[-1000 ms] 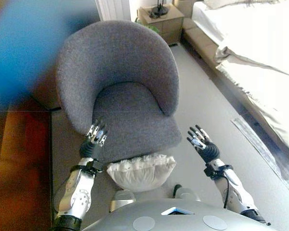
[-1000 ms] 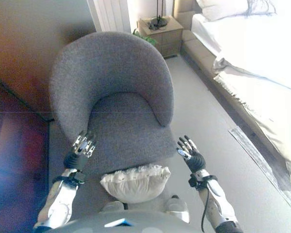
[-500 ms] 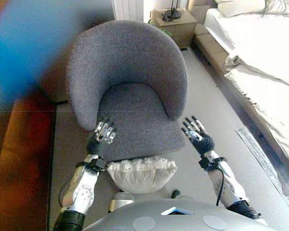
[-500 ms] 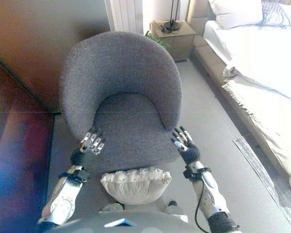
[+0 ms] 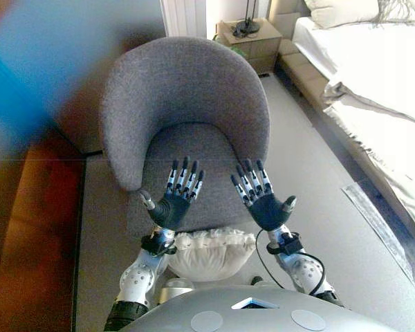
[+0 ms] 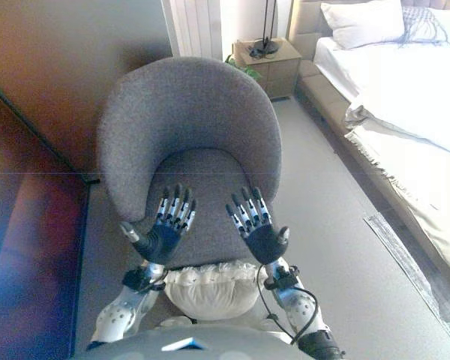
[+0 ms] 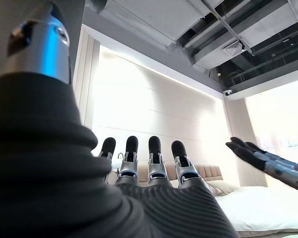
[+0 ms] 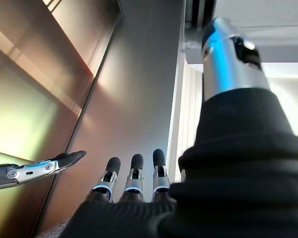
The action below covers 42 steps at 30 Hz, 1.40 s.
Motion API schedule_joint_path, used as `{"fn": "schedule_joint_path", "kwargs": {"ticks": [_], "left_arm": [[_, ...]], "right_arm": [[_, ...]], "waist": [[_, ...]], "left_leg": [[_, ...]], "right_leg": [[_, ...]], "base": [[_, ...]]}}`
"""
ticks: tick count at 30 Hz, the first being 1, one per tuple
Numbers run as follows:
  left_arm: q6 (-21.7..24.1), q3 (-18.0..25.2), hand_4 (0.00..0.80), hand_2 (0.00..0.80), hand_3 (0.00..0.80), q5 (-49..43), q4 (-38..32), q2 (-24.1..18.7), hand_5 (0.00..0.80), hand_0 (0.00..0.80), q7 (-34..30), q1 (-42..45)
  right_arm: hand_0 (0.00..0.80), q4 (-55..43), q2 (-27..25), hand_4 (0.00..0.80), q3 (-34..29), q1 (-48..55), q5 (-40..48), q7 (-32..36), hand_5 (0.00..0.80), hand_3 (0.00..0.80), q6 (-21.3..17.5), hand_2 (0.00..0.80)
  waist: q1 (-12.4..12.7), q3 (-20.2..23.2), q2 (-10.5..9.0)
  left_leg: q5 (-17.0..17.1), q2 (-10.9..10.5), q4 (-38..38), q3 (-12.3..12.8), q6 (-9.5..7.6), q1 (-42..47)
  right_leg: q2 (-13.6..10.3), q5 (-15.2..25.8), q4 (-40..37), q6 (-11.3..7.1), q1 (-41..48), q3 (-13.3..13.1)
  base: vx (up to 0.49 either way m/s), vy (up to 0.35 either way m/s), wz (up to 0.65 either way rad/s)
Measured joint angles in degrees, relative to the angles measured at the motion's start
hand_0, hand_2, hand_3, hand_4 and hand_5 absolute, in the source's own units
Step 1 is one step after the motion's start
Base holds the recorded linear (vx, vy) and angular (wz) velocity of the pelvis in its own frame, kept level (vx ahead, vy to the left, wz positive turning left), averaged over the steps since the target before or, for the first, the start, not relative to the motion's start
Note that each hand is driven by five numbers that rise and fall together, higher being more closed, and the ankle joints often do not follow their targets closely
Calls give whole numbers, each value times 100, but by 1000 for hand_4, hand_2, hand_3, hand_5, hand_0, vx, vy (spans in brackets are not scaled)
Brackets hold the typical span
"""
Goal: Pick up the cushion and take it to the sofa
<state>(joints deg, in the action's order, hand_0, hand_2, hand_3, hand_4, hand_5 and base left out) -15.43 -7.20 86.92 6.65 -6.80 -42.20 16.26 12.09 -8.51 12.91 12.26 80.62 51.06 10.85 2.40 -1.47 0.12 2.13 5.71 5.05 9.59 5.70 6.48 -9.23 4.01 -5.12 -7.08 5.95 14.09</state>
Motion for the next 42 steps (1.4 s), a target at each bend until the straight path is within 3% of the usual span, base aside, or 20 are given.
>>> {"fn": "schedule_joint_path", "kwargs": {"ticks": [16,21,23,26,30,36,42], "left_arm": [[103,-8,0,0,0,-7,-63,-67,0,0,29,9],[230,-10,0,0,0,-279,-77,-112,0,0,313,11],[641,-93,0,0,0,-930,-73,-297,0,0,812,6],[1677,-146,0,0,0,-2908,3,-731,0,0,2366,0],[2188,325,0,0,0,-4448,294,-1035,0,0,3556,14],[2342,360,0,0,0,-5278,1000,-1035,0,0,4017,25],[2666,350,0,0,0,-5362,1080,-1016,0,0,4098,-21]], "right_arm": [[0,0,2,0,27,2,-29,-2,0,0,-46,0],[0,-4,-16,0,29,3,-179,-120,0,0,-67,0],[0,5,-107,0,65,0,-682,-607,0,0,-337,0],[0,125,-488,0,133,-22,-2594,-2169,0,0,-1124,0],[0,236,-1052,0,-28,114,-4044,-3370,0,0,-1498,0],[0,785,-1076,0,-164,84,-5135,-4387,0,0,-1686,0],[0,827,-1023,0,-226,-31,-5187,-4950,0,0,-1905,0]], "waist": [[-2,87,-50],[-3,87,-50],[-1,86,-49],[-4,84,-48],[2,69,-47],[8,-121,-55],[0,-513,64]], "left_leg": [[1,-13,-2,-8,-1,7],[2,-22,-3,-6,-1,10],[2,-23,-3,-5,-1,14],[2,-24,-3,-5,-1,29],[1,0,-4,-5,-2,17],[2,-1,-43,10,-1,-6],[3,9,-250,-1,-13,-355]], "right_leg": [[1,0,-1,0,9,0],[3,1,-1,0,9,-3],[4,1,0,1,13,-4],[4,1,-3,0,25,-6],[6,-17,-21,-24,13,-7],[-1,-17,-12,-25,-13,-9],[-45,51,68,1,-330,-46]], "base": [[0,0,0],[0,0,0],[0,0,0],[0,0,0],[-1,-8,0],[-7,6,0],[-171,30,-1]]}}
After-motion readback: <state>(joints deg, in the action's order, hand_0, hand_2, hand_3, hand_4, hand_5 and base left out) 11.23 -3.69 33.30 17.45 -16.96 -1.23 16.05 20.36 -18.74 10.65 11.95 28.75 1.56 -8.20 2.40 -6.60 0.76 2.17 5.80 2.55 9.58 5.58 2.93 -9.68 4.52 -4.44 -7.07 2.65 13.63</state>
